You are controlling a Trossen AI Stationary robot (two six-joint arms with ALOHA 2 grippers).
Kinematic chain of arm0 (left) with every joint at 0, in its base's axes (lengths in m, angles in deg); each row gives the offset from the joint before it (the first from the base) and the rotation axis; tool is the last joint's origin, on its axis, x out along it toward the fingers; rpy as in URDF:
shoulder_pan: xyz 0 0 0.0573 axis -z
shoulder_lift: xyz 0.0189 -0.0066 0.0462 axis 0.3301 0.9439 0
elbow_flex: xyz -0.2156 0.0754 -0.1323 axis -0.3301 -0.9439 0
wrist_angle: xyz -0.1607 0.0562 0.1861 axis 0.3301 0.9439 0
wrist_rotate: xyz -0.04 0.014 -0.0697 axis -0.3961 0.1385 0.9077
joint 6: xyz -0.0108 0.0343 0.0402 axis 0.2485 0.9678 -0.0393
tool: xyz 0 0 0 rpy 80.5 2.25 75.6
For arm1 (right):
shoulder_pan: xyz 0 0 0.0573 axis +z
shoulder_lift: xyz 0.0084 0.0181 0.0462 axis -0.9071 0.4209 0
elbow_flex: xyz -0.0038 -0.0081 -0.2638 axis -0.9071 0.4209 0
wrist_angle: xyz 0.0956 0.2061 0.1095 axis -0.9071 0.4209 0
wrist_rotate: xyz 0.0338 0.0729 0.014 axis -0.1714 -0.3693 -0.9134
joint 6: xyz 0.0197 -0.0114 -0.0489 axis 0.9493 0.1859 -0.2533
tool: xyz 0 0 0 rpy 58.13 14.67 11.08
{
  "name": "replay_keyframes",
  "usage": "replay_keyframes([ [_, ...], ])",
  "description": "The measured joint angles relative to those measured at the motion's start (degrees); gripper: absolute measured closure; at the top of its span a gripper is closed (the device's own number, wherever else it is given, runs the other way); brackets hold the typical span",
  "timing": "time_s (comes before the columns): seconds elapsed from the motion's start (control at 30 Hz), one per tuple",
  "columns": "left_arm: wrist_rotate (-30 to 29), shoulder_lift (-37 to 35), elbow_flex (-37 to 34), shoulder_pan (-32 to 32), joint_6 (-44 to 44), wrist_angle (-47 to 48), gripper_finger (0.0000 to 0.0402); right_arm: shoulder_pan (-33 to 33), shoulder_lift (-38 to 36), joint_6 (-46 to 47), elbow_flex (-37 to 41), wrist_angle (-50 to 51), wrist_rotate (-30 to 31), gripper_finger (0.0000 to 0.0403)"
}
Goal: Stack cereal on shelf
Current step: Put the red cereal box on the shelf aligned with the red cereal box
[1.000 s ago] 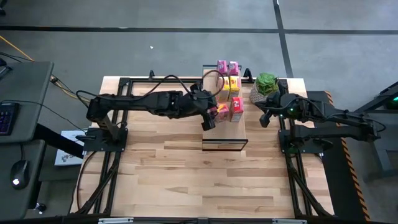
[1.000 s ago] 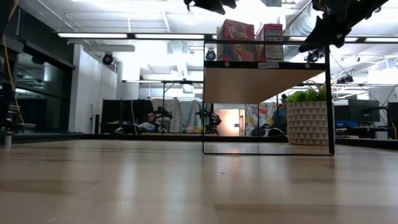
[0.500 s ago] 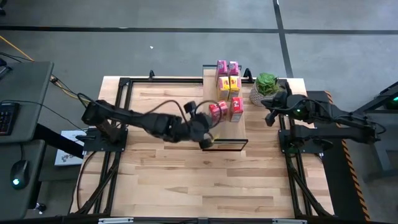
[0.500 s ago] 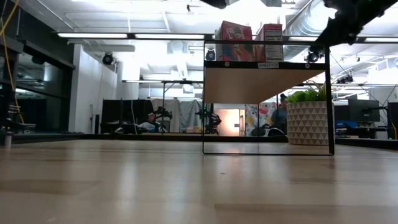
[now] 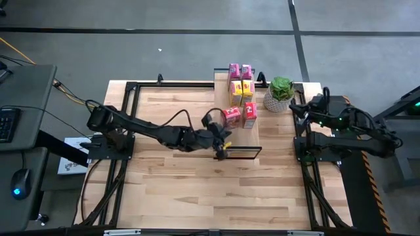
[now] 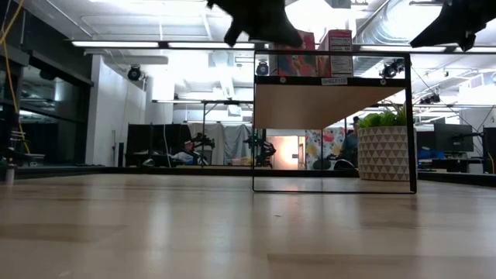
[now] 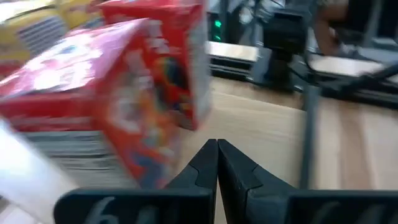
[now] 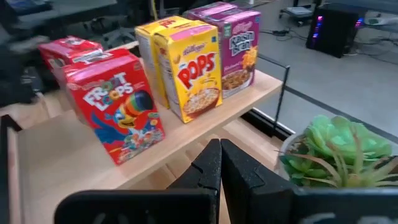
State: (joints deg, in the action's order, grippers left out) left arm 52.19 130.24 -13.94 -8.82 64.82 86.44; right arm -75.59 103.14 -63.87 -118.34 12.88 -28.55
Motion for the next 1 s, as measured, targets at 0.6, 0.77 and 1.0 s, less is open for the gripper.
replay_keyframes([
  [0.6,-4.83,-0.04,-6.5,-2.57,-4.76,-5.68,0.0401,0.02,-0.54,-1.92,3.72,-5.42,-4.65,0.0402],
  [0.77,-5.33,-0.04,-6.5,-2.97,-5.47,-4.15,0.0401,0.02,-0.54,-1.92,3.72,-5.42,-4.78,0.0402],
  [1.0,-7.27,-0.04,-6.5,-4.15,-6.26,-1.23,0.0401,0.02,-0.54,-1.95,3.72,-5.42,-4.78,0.0402],
])
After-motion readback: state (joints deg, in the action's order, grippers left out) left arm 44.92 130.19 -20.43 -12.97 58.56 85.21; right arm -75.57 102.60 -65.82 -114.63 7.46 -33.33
